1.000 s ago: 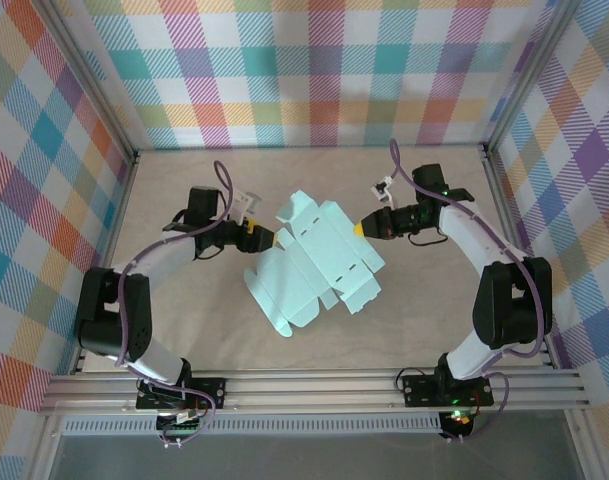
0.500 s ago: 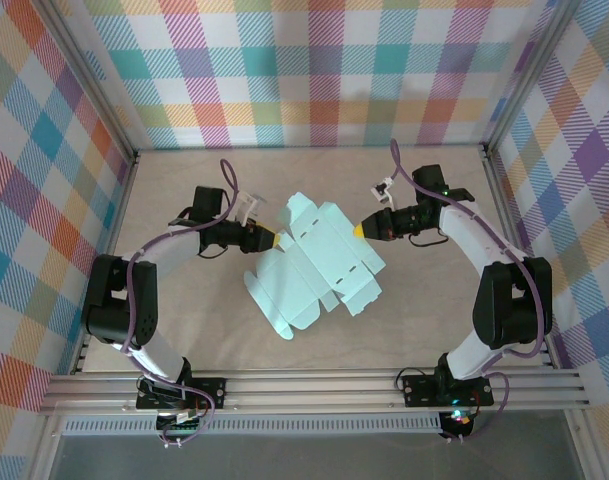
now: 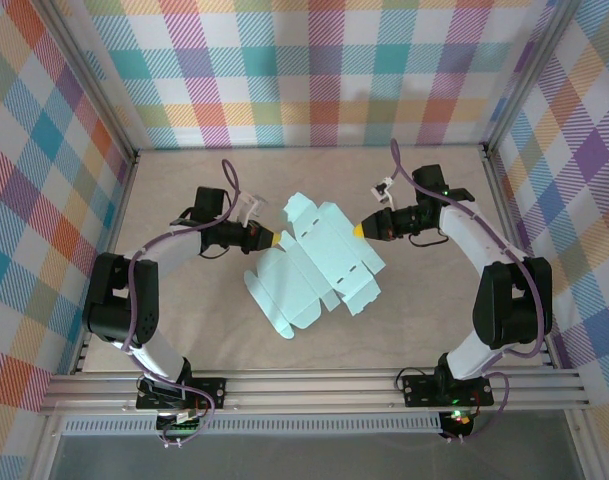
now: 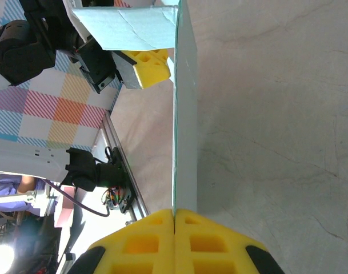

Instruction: Fold the paper box

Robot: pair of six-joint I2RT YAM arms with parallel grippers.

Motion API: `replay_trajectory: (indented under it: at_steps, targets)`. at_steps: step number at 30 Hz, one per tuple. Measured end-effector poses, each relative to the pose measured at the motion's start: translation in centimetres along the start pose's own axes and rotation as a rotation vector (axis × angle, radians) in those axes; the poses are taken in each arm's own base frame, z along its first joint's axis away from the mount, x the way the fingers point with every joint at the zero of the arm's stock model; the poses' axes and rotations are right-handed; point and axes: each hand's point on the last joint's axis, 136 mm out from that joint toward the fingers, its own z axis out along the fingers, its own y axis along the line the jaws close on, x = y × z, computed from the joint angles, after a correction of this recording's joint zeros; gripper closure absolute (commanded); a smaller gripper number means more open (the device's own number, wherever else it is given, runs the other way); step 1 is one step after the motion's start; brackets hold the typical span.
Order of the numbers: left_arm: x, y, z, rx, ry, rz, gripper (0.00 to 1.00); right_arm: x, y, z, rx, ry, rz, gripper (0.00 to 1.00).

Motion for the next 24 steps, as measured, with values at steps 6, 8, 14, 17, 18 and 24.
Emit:
replay_trajectory:
  at_steps: [6, 8, 14, 17, 18, 24]
  targets:
    - [0.7, -1.1, 0.5, -0.071, -0.022, 0.083, 1.00, 0.0, 0.0, 0.0, 0.000, 0.001, 0.001, 1.00]
    - [1.0, -2.1, 0.8, -0.118, -0.028, 0.137, 1.00, 0.0, 0.0, 0.0, 0.000, 0.001, 0.002, 1.00]
    - [1.5, -4.9, 2.2, -0.296, -0.016, 0.345, 1.00, 0.0, -0.1, -0.1, 0.002, -0.002, 0.008, 1.00]
    - [2.1, -5.7, 3.2, -0.419, 0.001, 0.448, 1.00, -0.1, -0.2, -0.3, 0.005, -0.008, 0.013, 1.00]
    - [2.3, -6.0, 3.6, -0.467, 0.008, 0.485, 1.00, -0.1, -0.2, -0.3, 0.005, -0.008, 0.013, 1.00]
    - [3.4, -6.6, 6.1, -0.704, 0.055, 0.687, 1.00, -0.4, -0.3, -0.3, 0.005, -0.016, 0.030, 1.00]
